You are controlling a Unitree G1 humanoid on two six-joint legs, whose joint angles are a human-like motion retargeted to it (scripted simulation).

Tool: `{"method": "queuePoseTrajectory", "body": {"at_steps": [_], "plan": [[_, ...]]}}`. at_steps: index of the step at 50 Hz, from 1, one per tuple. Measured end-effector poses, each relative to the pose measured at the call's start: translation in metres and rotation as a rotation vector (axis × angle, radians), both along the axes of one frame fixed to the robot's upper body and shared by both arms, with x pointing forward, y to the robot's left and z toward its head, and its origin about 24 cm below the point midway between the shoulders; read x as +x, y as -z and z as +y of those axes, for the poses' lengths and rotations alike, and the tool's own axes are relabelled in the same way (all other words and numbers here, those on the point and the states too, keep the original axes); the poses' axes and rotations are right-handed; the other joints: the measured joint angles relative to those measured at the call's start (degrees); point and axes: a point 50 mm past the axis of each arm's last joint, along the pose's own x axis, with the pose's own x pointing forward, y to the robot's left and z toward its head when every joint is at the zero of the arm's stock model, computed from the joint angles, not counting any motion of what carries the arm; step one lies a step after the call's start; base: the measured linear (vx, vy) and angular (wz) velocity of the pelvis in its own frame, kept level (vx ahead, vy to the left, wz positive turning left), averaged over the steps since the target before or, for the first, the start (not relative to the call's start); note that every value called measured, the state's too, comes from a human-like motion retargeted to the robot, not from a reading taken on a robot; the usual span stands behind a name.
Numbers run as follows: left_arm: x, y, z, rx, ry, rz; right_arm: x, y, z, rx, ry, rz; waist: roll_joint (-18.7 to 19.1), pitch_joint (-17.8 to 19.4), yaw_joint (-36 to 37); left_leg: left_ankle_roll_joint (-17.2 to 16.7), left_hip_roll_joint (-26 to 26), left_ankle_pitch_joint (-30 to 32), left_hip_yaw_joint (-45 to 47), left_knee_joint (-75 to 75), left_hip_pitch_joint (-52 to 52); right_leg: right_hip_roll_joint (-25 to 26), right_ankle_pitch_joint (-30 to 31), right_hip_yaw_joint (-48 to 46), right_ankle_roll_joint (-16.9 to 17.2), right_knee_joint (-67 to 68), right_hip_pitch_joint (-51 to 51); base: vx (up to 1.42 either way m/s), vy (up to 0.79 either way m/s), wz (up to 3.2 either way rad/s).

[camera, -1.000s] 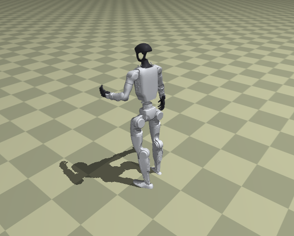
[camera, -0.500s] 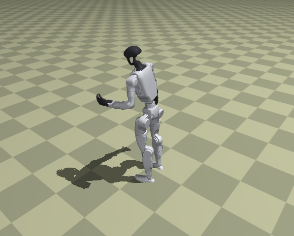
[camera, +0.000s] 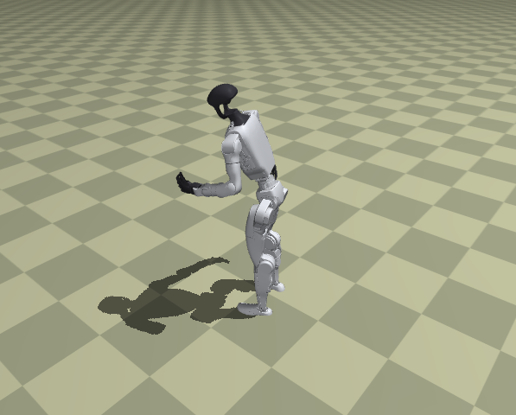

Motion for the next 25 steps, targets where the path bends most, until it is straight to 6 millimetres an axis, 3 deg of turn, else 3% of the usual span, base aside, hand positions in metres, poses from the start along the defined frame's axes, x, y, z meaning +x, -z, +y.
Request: {"method": "queuePoseTrajectory", "body": {"at_steps": [2, 5, 25], "plan": [[-0.004, 0.008, -0.007, 0.008, 0.037, 0.025, -0.014, 0.007, 0.005, 0.012, -0.003, 0.038, 0.13, -0.84, -0.22, -0.10, -0.59, 1.20, -0.84, -0.90, -0.05, -0.74, -0.30, -0.23, -0.58, 1.21, -0.56, -0.01, 0.01, 0.48], [0.005, 0.000, -0.006, 0.047, 0.066, 0.015, -0.005, -0.001, -0.003, 0.013, -0.021, 0.035, 1.43, 1.12, -0.42, -0.61, 0.12, -0.04, -1.76, 0.21, 1.19, 0.27, -0.66, -0.12, -1.05, 0.38, 1.85, 0.02, 0.01, 0.34], [0.012, 0.006, -0.016, 0.071, 0.139, 0.051, -0.038, 0.007, -0.007, -0.053, 0.056, 0.117, 5.61, 2.19, -1.07, -2.73, 0.13, -0.06, -8.21, 0.53, 5.14, 0.27, -2.34, -4.14, -5.08, 0.09, 9.64, 0.01, -0.01, 0.42]]}}
